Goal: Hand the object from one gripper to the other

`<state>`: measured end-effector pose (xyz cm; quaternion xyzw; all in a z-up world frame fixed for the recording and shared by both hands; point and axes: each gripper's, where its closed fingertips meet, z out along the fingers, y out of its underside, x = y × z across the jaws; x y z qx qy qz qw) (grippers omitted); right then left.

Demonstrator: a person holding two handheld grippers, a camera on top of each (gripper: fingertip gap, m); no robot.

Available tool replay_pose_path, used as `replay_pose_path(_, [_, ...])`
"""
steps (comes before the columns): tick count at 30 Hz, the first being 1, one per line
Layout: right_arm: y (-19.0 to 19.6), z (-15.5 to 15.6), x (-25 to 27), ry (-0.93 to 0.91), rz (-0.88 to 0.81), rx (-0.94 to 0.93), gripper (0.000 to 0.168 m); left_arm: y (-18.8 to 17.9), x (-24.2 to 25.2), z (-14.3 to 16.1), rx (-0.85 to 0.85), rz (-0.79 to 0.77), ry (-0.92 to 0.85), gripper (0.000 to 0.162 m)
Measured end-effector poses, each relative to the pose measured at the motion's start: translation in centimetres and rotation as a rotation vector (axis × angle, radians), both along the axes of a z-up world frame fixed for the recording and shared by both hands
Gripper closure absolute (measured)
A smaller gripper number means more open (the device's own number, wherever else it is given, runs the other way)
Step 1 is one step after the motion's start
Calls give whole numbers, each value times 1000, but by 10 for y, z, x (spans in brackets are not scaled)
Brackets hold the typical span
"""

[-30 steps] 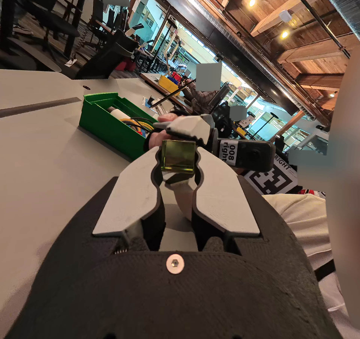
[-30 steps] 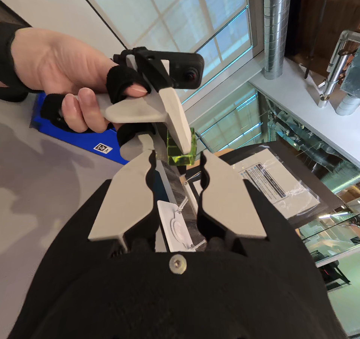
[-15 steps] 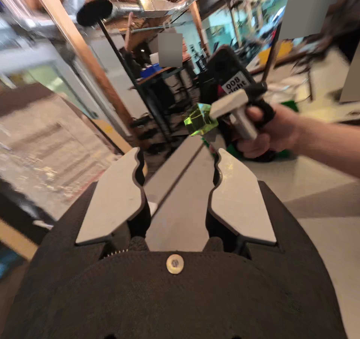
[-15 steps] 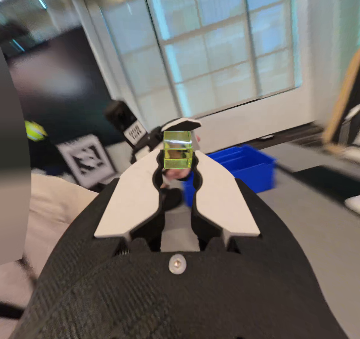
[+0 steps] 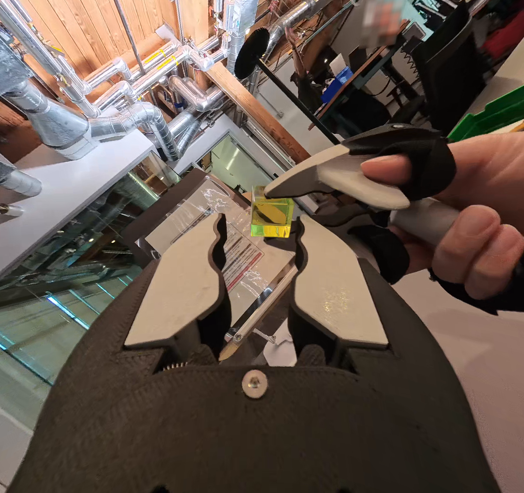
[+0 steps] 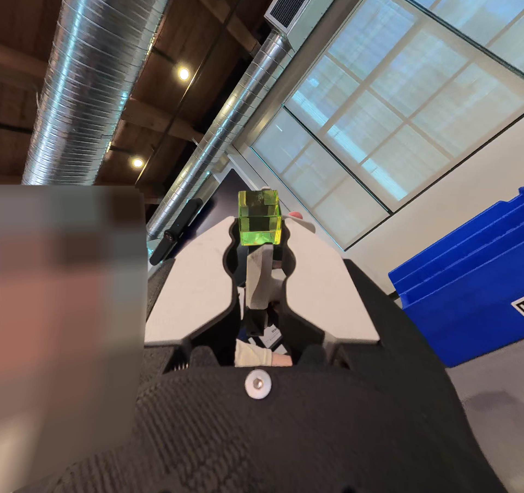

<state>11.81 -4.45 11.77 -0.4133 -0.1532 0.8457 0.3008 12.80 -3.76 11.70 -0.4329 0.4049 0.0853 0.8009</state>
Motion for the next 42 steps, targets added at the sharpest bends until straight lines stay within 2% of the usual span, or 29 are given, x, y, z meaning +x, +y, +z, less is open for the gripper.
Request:
replay_pose_path(1, [-2,0,-2,-3,-4,10,141,1,-1,0,4,7,5,117])
replay_pose_path(8, [-7,0,-6,-35,-34,54,141,-3,1,-3,55,25,62,135])
replay_pose_path(20, [-6,-1,-7,-75,-58,87,141,-2,1,-4,25,13,74,135])
replay_pose_path(32, [-4,1,-1,-136,-156,198,137,-6,-3,0,-31,-32,43,135])
replay_pose_path(37, [-1,-1,5,-256,-288,375,132,-8,-8,5,-195,-135,-45,135])
replay_pose_path(42, [5,-13,8,-493,-545,716,121,-11,-12,2,-425,-255,-102,135])
